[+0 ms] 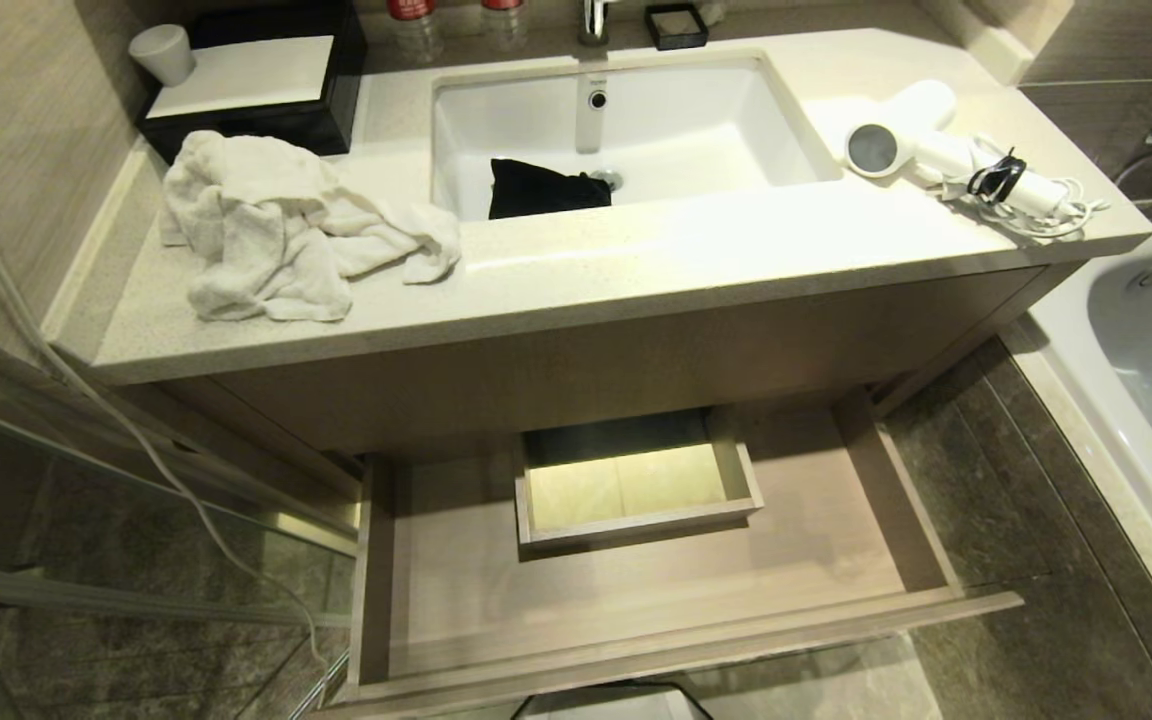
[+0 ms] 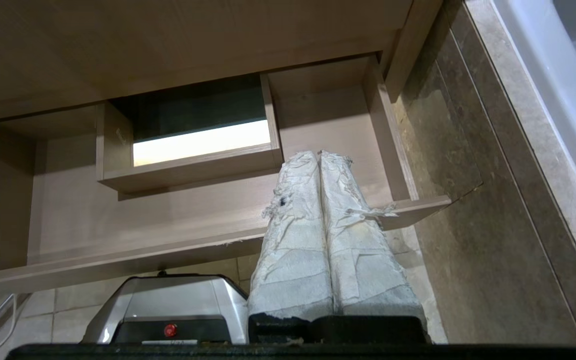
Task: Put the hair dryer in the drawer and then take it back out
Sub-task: Pick up the hairdryer
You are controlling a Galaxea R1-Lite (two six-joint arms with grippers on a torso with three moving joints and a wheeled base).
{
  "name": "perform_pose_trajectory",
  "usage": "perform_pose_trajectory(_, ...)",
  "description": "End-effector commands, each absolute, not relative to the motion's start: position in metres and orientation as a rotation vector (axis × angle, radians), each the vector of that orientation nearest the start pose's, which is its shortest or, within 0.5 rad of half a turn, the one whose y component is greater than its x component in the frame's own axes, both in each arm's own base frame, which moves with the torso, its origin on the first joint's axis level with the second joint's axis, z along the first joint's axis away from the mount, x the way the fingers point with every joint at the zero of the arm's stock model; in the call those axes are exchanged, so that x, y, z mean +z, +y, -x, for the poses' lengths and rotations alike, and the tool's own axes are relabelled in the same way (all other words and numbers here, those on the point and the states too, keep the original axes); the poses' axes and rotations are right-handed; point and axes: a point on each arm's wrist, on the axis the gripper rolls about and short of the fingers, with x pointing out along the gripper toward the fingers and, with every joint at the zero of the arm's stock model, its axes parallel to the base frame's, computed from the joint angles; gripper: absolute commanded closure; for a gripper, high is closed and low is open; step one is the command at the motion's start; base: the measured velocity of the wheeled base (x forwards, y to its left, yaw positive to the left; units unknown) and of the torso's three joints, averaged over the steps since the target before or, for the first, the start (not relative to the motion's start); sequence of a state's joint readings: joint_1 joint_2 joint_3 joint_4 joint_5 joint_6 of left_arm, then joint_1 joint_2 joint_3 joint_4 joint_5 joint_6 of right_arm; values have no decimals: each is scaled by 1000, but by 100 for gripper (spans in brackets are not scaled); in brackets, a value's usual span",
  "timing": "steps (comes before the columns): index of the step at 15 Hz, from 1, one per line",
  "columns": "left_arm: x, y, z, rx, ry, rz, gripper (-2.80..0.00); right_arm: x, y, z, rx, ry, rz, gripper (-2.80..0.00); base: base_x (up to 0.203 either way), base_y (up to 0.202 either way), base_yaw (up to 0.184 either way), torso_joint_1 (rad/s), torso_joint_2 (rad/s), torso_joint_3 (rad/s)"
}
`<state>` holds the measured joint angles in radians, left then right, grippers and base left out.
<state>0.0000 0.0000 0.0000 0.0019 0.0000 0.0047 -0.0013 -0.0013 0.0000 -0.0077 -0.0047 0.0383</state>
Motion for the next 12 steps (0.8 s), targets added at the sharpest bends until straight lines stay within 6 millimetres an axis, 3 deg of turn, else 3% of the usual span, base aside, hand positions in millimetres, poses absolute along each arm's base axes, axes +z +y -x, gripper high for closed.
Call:
perform_pose_trajectory(1, 75, 0, 23, 0, 2, -5, 0, 76, 0, 23, -6, -11, -39, 0, 0, 0, 0, 183, -321, -157)
perform_pose_trajectory(10, 75, 0, 23, 0, 3, -5, 0, 76, 0, 23, -4, -7, -31, 0, 0, 0, 0, 30, -63, -28)
perform_pose_trajectory(12, 75, 0, 23, 0, 2, -5, 0, 75, 0, 23, -5, -6, -29, 0, 0, 0, 0, 127, -5, 137)
